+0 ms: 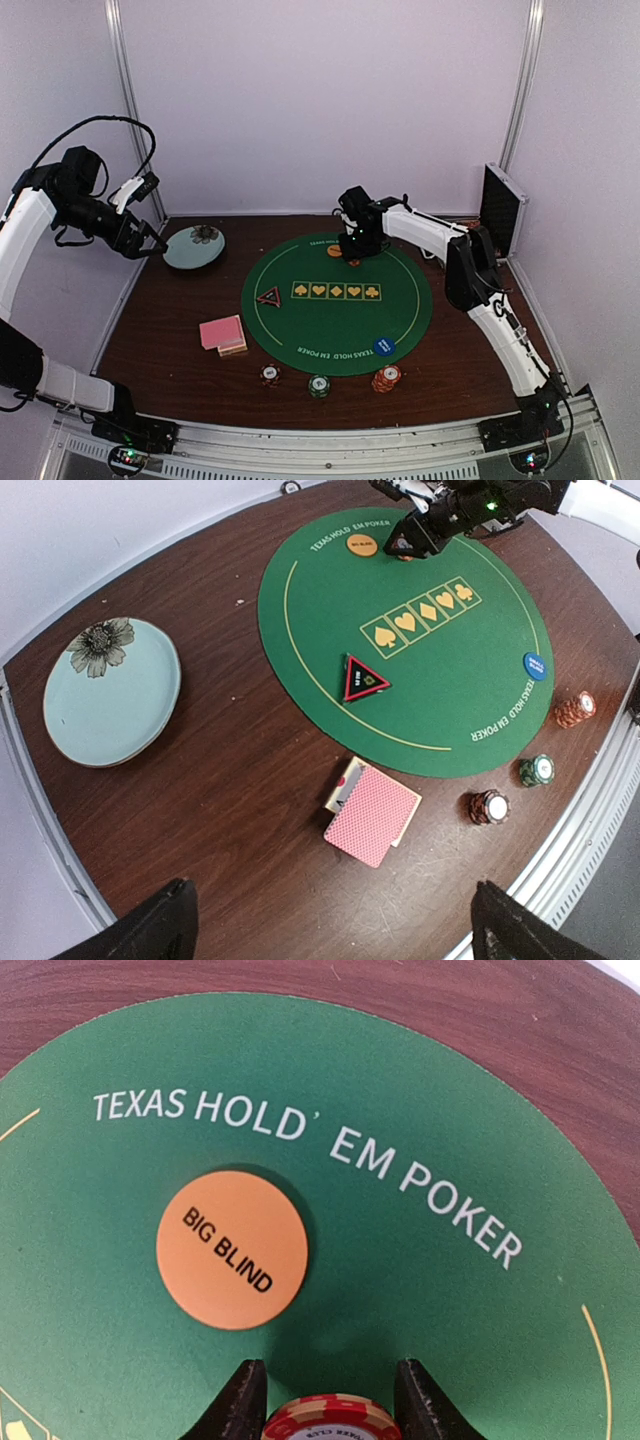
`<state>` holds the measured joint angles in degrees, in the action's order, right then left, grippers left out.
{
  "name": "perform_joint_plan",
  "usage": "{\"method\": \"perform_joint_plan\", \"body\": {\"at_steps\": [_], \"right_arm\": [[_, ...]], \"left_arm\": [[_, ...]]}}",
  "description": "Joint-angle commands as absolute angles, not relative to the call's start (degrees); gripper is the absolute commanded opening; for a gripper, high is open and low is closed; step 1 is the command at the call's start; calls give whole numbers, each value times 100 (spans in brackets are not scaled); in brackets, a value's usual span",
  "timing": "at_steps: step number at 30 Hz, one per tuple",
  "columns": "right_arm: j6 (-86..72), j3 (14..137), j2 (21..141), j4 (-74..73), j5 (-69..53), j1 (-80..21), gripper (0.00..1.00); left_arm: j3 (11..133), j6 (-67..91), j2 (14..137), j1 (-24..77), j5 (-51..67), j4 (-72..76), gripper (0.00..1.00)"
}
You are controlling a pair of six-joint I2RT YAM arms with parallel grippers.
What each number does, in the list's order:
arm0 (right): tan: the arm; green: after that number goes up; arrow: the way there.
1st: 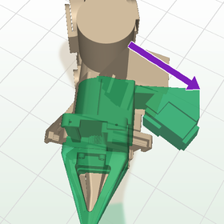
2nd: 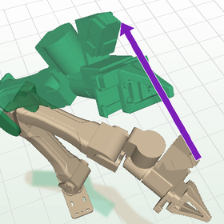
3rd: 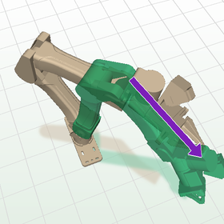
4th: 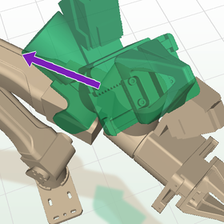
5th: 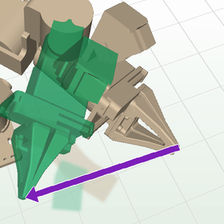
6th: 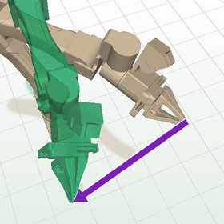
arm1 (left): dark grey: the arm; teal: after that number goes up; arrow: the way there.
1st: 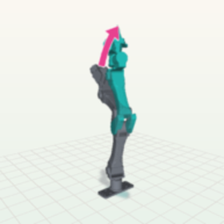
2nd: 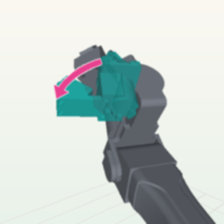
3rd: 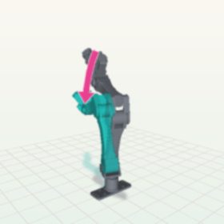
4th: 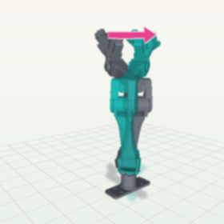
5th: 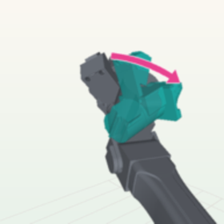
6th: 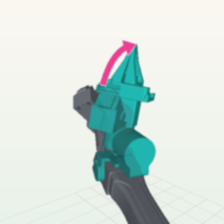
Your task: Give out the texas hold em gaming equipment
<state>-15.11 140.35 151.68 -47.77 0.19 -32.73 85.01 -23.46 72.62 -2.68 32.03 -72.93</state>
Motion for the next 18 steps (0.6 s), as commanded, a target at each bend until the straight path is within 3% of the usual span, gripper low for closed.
{"method": "perform_joint_plan", "body": {"at_steps": [1, 4, 10, 18], "right_arm": [[-1691, 14336, 15345, -4482, -127, -3172, 15], [-1709, 14344, 15399, -4398, -208, -3140, 20], [-1714, 14336, 15463, -4437, -240, -3129, 42], [-1681, 14412, 15293, -4418, -260, -3116, 63]], "left_arm": [[8476, -2443, 7285, -282, 3210, -7117, 98], [8482, -2443, 7300, -281, 3193, -7119, 98], [8464, -2477, 7290, -284, 3124, -7123, 98], [8446, -2495, 7275, -281, 3121, -7126, 97]]}}
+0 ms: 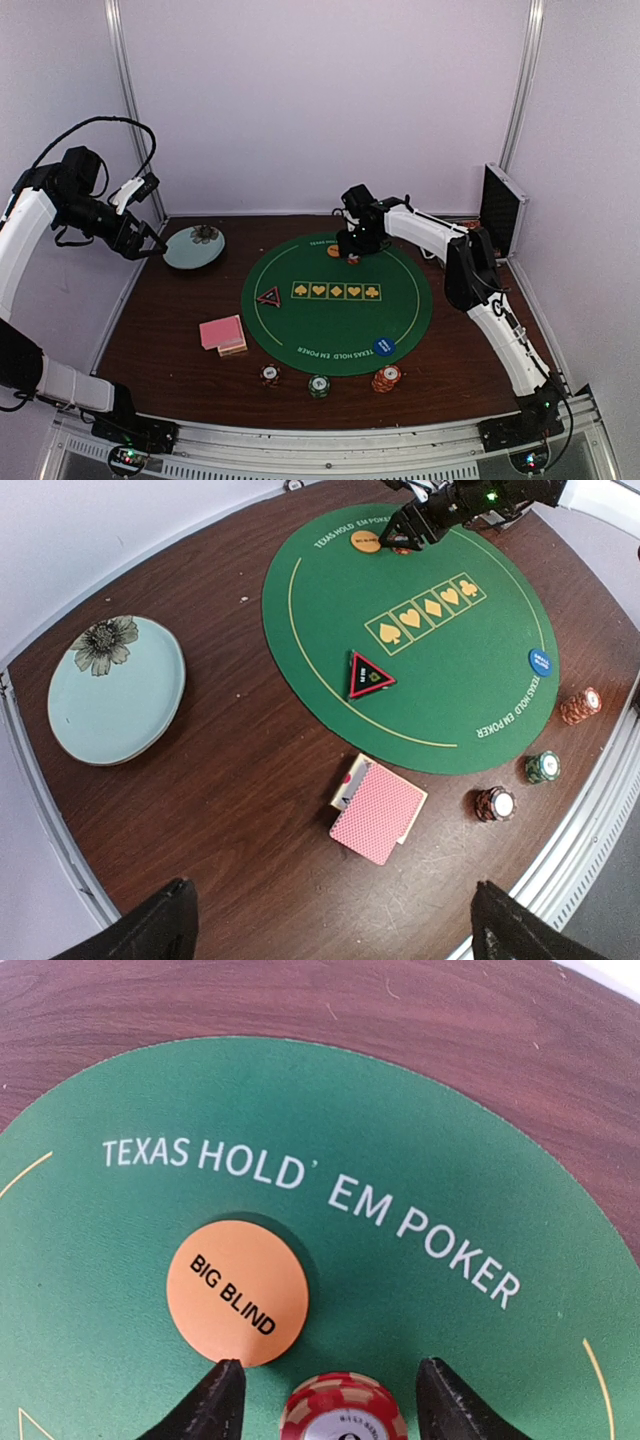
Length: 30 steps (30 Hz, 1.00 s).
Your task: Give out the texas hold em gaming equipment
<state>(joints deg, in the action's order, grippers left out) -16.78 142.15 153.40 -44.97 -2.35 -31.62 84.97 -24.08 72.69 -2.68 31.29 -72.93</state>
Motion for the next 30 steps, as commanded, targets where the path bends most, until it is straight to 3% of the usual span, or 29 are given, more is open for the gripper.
{"method": "perform_joint_plan", "body": {"at_steps": [1, 12, 25, 30], "right_arm": [[-1679, 14426, 15250, -4414, -276, -3112, 63], [-1518, 13914, 14094, -4700, -297, -3182, 67], [-1767, 8990, 10377, -4256, 246, -4513, 88], [-2088, 8160, 9587, -4891, 150, -5130, 92]], "left_arm": [[8446, -2496, 7265, -283, 3120, -7124, 98], [8505, -2466, 7222, -281, 3099, -7126, 98], [8460, -2469, 7124, -282, 3107, -7114, 97], [8487, -2470, 7134, -281, 3184, -7119, 98]]}}
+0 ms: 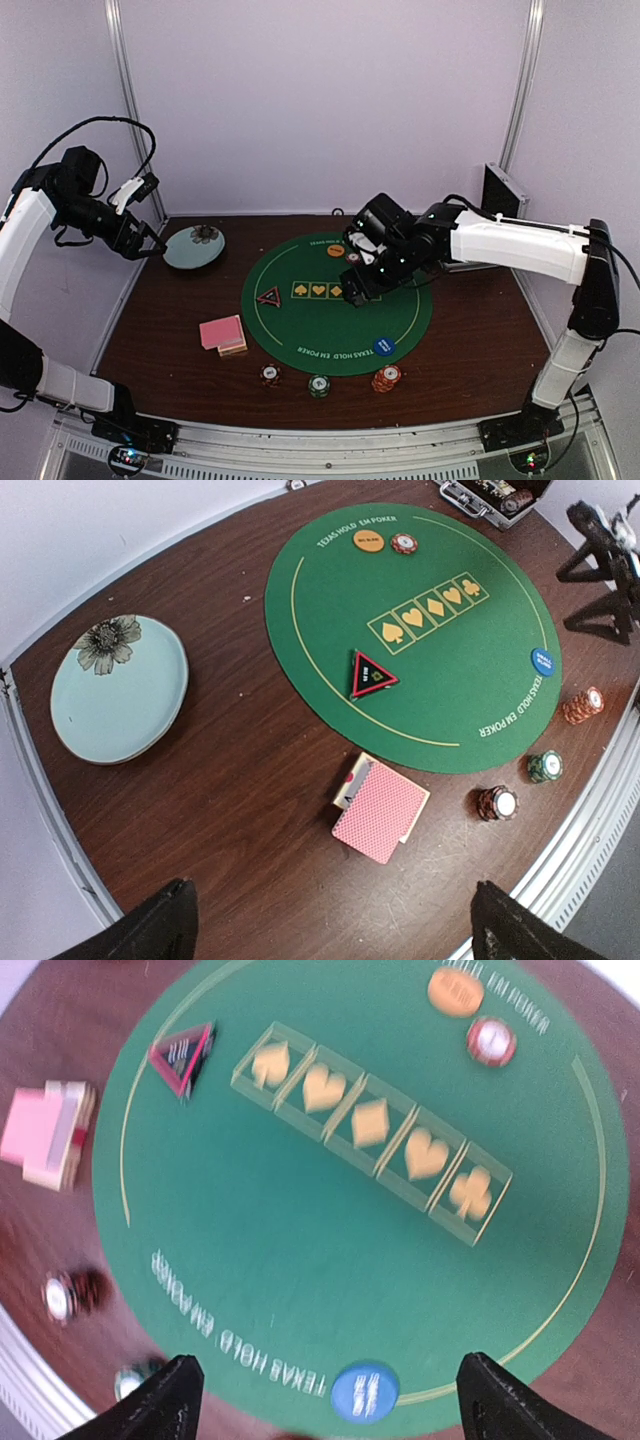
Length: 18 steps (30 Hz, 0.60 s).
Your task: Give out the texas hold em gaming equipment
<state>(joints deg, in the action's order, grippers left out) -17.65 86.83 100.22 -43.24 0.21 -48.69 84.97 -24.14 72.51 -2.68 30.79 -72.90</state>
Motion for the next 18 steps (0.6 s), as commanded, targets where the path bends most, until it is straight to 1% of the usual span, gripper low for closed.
{"method": "perform_joint_plan", "body": {"at_steps": [1, 7, 12, 18], "right_arm": [[-2144, 8059, 9482, -5025, 148, -5234, 93], [-2632, 7383, 9166, -5322, -97, -5725, 95], [-3035, 6731, 9123, -5018, -404, -5857, 96], [-3303, 6291, 9043, -4717, -580, -5958, 96]], "left_arm": [[8494, -2465, 7130, -281, 3197, -7120, 98], [8448, -2456, 7083, -281, 3226, -7120, 98], [8458, -2444, 7090, -281, 3220, -7122, 98], [8530, -2430, 7142, -281, 3265, -7139, 98]]}}
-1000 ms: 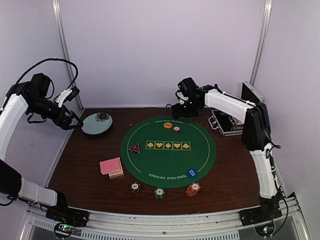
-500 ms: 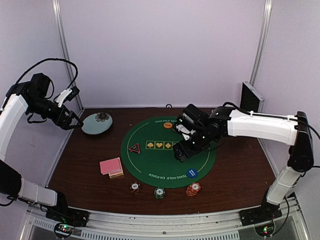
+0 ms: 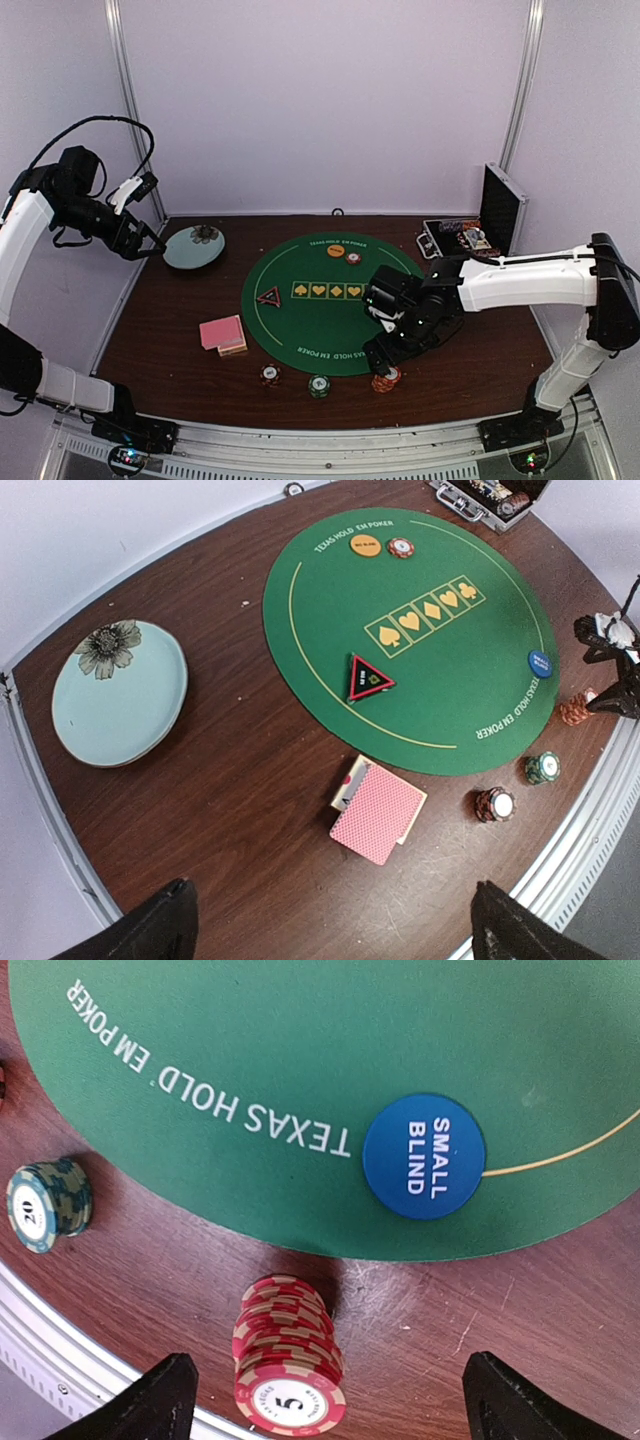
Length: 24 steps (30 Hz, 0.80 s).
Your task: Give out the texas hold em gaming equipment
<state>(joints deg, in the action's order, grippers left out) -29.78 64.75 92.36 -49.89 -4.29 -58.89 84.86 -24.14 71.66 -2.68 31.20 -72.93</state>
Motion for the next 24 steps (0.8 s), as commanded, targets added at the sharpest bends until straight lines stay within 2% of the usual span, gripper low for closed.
{"method": "perform_joint_plan", "body": {"at_steps": [1, 5, 15, 24], "right_arm": [[-3331, 6254, 9047, -4691, -594, -5975, 96], [-3424, 6144, 9101, -4566, -615, -6046, 94], [-3454, 6056, 9319, -4491, -500, -6082, 79], [-3449, 6014, 9395, -4454, -546, -6093, 69]], "left_arm": [[8534, -2426, 7149, -282, 3280, -7141, 97], [8565, -2415, 7179, -283, 3296, -7140, 98], [8656, -2408, 7199, -281, 3300, -7179, 98], [8701, -2408, 7216, -283, 3289, -7192, 98]]}}
